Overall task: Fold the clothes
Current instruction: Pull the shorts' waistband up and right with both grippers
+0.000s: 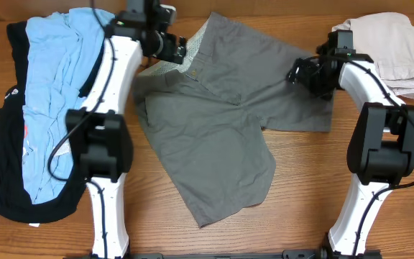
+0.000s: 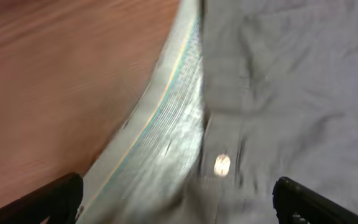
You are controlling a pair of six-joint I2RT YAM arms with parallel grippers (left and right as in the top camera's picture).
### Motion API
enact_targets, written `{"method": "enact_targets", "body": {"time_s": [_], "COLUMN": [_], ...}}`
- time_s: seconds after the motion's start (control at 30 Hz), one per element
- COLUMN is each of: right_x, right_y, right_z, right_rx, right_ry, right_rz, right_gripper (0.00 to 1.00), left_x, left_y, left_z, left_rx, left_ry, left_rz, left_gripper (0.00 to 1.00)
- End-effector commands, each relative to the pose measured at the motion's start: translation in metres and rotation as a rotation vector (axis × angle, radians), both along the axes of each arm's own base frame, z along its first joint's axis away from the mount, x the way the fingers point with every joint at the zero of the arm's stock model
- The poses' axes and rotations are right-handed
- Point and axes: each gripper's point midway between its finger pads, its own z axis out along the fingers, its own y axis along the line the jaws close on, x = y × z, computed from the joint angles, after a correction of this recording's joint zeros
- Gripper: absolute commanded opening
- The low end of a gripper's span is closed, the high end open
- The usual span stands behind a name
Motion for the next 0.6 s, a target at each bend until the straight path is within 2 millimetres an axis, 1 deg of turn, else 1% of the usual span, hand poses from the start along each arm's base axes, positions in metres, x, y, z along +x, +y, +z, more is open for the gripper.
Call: {"method": "enact_targets", "body": {"time_s": [0.0, 0.03, 0.1, 0.13, 0.17, 0.2, 0.3, 0.37, 0.4, 0.43, 0.57], "right_x": [-0.03, -0.028, -0.025, -0.024, -0.024, -0.023, -0.023, -0.024, -0.024, -0.024, -0.025], "right_y": [0.004, 0.004, 0.004, 0.003, 0.003, 0.003, 0.003, 0.003, 0.003, 0.004, 0.004], "right_z": [-0.018, -0.003, 0.035, 0.05, 0.063, 0.08, 0.109, 0.118, 0.12, 0.12, 0.12], "right_rx": [0.032, 0.03, 0.02, 0.015, 0.012, 0.008, 0.0, -0.003, -0.003, -0.003, -0.003], "right_ry": [0.151, 0.135, 0.084, 0.059, 0.036, 0.002, -0.063, -0.083, -0.086, -0.084, -0.082], "right_rz": [0.041, 0.043, 0.058, 0.065, 0.065, 0.065, 0.065, 0.065, 0.064, 0.064, 0.065], "right_gripper": [0.97, 0.97, 0.97, 0.97, 0.97, 0.96, 0.96, 0.96, 0.96, 0.96, 0.96], "left_x": [0.016, 0.02, 0.026, 0.027, 0.027, 0.027, 0.026, 0.024, 0.022, 0.021, 0.018], "left_y": [-0.031, -0.035, -0.04, -0.044, -0.045, -0.047, -0.053, -0.059, -0.061, -0.064, -0.071], "left_z": [-0.017, -0.022, -0.034, -0.04, -0.046, -0.048, -0.065, -0.081, -0.083, -0.089, -0.092], "left_rx": [-0.051, -0.056, -0.066, -0.074, -0.076, -0.076, -0.073, -0.075, -0.076, -0.076, -0.08], "left_ry": [-0.066, -0.079, -0.094, -0.098, -0.097, -0.1, -0.09, -0.07, -0.068, -0.057, -0.051], "left_rz": [-0.125, -0.141, -0.158, -0.181, -0.198, -0.214, -0.239, -0.253, -0.261, -0.266, -0.279], "left_gripper": [1.0, 1.0, 1.0, 1.0, 0.97, 0.95, 0.92, 0.89, 0.88, 0.86, 0.79]}}
